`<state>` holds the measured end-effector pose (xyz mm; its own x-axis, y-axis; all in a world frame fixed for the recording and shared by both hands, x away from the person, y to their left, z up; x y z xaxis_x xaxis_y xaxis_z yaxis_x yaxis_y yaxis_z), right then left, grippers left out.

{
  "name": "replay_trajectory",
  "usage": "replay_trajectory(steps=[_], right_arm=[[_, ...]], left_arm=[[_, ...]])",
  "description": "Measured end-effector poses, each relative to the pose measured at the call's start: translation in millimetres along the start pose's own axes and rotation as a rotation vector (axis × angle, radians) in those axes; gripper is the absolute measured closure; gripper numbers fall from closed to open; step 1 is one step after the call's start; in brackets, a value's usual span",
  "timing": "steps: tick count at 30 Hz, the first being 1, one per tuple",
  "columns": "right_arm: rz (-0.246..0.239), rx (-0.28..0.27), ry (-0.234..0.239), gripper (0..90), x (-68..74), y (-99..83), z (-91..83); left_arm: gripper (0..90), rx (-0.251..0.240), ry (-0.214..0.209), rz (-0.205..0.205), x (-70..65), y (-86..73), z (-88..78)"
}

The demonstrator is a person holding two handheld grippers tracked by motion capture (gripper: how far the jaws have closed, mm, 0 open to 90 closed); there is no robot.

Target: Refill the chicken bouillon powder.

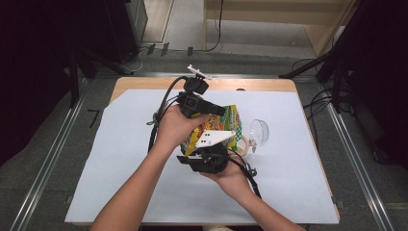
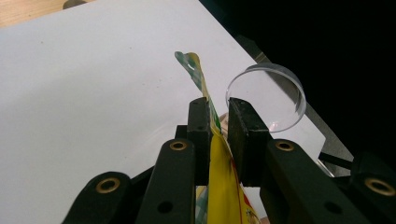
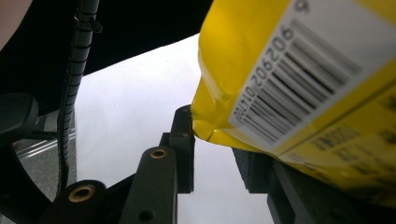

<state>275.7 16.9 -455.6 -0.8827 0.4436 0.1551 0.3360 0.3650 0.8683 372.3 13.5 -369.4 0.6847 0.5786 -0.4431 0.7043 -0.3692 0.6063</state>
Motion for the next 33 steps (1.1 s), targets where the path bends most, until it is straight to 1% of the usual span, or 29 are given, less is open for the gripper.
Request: replay_trajectory(steps=[5,12,16,18,20,25,28,30,31,33], right_arm=[[-0.005,0.002,-0.001,71.8,0.2,-0.2,0.5],[-0.004,0.000,0.003,71.8,2.4,0.6,-0.1],[-0.007,0.006,0.002,71.9,1.3,-0.2,0.2],[-0.012,0.000,0.000,71.9,0.9,0.6,-0.2],[-0.005,-0.002,0.002,71.7,2.3,1.0,-0.4],[-0.005,-0.002,0.003,71.6,3.1,0.9,0.3],[-0.002,-0.009,0.005,71.7,3.7,2.7,-1.3],[-0.005,-0.013,0.009,71.6,4.3,4.3,-2.5],[-0.005,-0.011,0.011,71.5,4.6,4.8,-3.0],[-0.006,-0.009,0.012,71.4,4.6,5.5,-3.5]], left_arm=[[79.2,-0.012,-0.002,-0.006,0.1,-0.4,-0.6],[79.2,-0.009,0.002,0.000,-0.7,-0.7,-2.1],[79.2,-0.012,0.002,0.001,-1.4,-0.4,-1.7],[79.1,-0.009,0.004,0.005,-2.3,-0.2,-2.2],[79.0,-0.005,0.007,0.012,-3.0,-0.4,-2.5],[79.1,-0.009,0.011,0.009,-3.8,-0.6,-3.0],[79.2,-0.002,0.009,0.013,-4.4,1.2,-3.4],[79.1,0.003,0.006,0.009,-3.9,3.0,-3.4],[79.2,0.004,0.003,0.000,-3.4,3.8,-3.1],[79.2,0.010,0.001,0.001,-2.7,4.4,-3.0]])
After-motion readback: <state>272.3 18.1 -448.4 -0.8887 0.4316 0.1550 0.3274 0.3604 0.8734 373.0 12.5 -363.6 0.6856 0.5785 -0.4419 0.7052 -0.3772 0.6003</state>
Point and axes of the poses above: each handheld gripper's, and its own axes: z roughly forward along the jaws, y roughly out of its top, x roughly to its left, the point moved 7 cm from there along z, roughly forward along the jaws, and after that the axes turned 4 degrees about -y, right-handed, at the moved point
